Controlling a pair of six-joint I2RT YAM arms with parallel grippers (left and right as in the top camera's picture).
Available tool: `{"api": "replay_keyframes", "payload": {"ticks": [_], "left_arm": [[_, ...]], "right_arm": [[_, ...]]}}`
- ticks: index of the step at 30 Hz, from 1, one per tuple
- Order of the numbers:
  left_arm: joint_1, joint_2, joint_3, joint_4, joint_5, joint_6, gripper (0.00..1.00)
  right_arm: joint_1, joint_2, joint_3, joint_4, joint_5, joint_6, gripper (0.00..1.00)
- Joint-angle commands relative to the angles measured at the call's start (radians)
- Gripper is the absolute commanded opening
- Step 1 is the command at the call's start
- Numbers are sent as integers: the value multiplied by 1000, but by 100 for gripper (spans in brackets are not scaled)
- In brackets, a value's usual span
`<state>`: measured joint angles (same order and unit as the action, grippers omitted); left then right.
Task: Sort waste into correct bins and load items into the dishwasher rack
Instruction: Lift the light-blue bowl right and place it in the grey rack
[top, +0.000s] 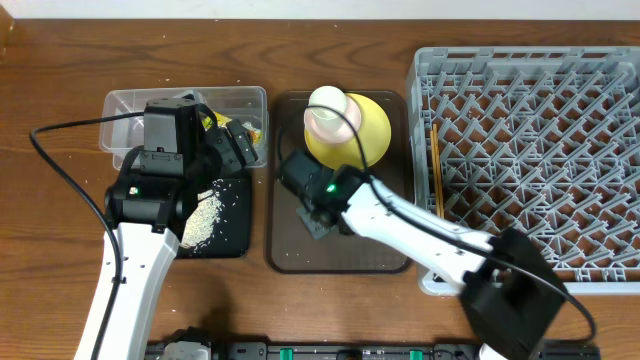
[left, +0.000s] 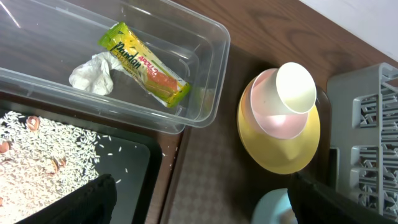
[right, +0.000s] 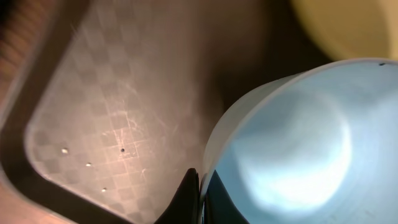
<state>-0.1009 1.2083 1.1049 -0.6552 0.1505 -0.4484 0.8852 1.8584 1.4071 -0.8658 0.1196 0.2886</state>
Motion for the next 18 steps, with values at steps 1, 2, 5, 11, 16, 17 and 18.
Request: {"api": "replay_keyframes", "payload": {"ticks": [1, 2, 5, 11, 16, 17, 18], "left_arm": [[4, 0, 12, -3, -6, 2, 90], [4, 0, 12, -3, -6, 2, 90], [4, 0, 12, -3, -6, 2, 90], [4, 0, 12, -3, -6, 2, 90], [4, 0, 12, -3, -6, 2, 90], [4, 0, 12, -3, -6, 2, 90], [4, 0, 12, -3, -6, 2, 90]], "right_arm": [[-64, -102, 71, -15, -7, -63, 1], [-91, -125, 82, -13, -31, -84, 1], [-195, -185, 106, 8, -131, -126, 1], [-498, -237, 111, 135, -563, -190, 1], [-771, -196, 108, 301, -1155, -218, 1], [-813, -182, 108, 340, -1255, -219, 1], [-860, -161, 108, 388, -1358, -216, 1]]}}
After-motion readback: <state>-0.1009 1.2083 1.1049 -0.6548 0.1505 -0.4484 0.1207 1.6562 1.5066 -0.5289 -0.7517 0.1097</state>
